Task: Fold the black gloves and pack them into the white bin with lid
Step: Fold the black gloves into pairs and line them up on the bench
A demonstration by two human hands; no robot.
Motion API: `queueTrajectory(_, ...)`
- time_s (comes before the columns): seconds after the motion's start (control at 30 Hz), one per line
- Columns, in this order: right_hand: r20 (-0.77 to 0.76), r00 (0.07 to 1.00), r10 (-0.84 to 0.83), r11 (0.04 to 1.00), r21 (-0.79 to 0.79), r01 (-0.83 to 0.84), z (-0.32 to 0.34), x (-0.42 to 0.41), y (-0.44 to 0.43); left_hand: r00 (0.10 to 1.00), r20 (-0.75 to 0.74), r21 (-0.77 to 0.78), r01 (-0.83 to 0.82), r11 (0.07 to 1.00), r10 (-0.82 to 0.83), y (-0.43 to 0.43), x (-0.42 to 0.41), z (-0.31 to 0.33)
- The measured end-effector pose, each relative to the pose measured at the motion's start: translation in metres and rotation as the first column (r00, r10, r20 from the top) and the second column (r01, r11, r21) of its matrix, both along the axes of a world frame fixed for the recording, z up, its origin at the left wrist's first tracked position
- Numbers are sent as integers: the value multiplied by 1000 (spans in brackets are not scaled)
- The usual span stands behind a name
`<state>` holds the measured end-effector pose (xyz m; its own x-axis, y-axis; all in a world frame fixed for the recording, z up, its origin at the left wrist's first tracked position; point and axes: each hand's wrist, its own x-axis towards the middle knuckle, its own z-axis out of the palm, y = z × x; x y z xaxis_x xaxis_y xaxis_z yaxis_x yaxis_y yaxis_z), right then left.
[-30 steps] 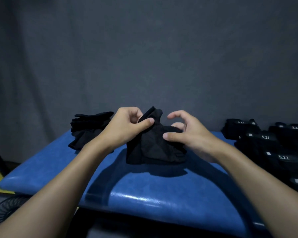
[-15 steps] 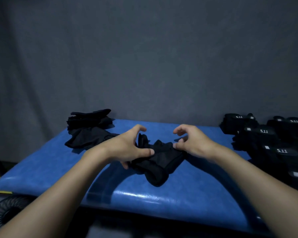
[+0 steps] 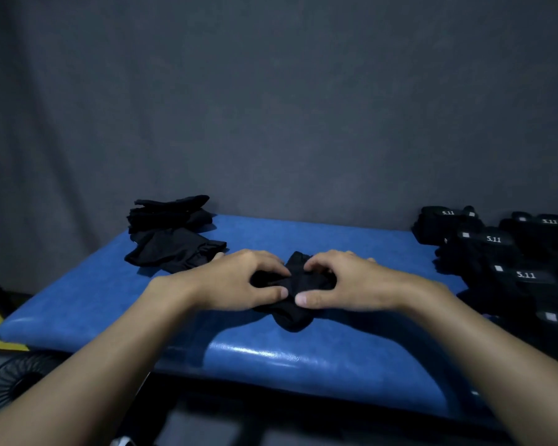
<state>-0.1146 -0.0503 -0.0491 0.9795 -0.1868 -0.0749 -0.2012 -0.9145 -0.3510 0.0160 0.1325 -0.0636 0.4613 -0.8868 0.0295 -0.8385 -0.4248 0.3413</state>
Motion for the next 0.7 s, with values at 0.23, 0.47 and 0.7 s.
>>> queueTrajectory(0.23, 68, 997, -31, 999, -24, 33, 2, -7, 5, 996, 79, 74, -39, 997, 33, 1, -12, 5)
queueTrajectory(0.47, 56, 998, 4, 1000, -3, -4, -2, -20, 25, 999, -17, 50, -29, 998, 30, 4, -10, 0)
queueTrajectory(0.7, 115, 992, 46, 995, 82, -56, -11, -24, 23, 996, -1, 74, -88, 993, 89, -1, -19, 6)
